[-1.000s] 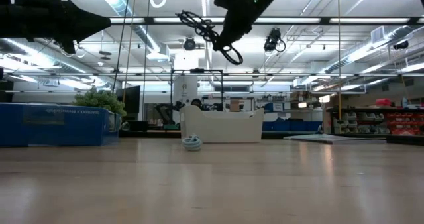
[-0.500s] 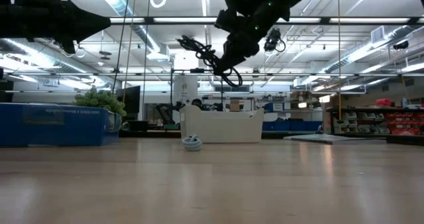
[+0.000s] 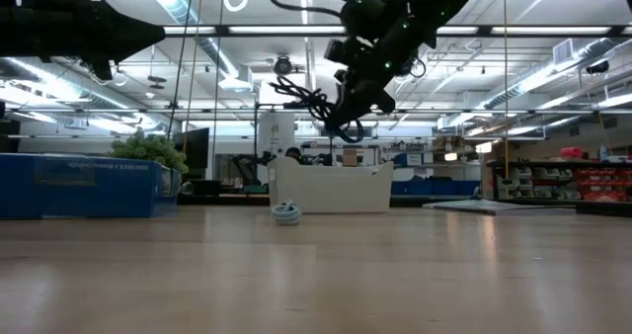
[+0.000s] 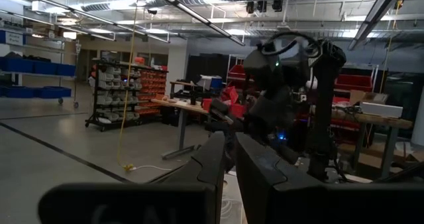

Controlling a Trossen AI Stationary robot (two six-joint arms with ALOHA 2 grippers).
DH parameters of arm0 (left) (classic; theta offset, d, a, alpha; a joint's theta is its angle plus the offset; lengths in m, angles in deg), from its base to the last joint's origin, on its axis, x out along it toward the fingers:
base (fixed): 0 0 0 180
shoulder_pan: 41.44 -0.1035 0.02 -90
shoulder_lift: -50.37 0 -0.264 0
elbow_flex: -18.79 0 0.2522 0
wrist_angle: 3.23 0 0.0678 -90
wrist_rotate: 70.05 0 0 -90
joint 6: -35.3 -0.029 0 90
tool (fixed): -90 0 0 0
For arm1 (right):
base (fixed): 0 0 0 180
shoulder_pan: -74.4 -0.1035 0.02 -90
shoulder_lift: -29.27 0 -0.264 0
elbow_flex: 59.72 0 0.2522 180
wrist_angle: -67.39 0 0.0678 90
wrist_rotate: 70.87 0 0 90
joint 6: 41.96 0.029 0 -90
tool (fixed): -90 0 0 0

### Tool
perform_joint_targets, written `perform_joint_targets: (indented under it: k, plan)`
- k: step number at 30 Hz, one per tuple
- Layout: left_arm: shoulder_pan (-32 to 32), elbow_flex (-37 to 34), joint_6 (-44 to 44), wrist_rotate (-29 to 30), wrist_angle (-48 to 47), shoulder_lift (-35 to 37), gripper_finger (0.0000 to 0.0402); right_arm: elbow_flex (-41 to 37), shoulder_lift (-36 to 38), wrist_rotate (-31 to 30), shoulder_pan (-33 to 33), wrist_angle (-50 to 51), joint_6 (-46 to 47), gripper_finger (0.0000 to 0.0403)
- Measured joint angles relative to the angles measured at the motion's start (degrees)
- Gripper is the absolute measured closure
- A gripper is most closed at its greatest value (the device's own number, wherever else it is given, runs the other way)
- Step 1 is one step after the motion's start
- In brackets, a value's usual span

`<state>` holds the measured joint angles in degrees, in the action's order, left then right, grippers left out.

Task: Pick and place USB-C Cables
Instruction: Put the black USB cable into the white bin

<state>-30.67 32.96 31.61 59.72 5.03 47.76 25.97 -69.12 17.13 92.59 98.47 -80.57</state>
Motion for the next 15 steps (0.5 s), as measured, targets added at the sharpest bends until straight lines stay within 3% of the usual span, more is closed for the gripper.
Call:
perform_joint_targets:
  k: [15]
  plan:
    - [0.01,-0.01,0.0,0.0,0.0,0.0,0.0358,-1.15,0.0,0.99,3.86,-0.38,5.42,0.039]
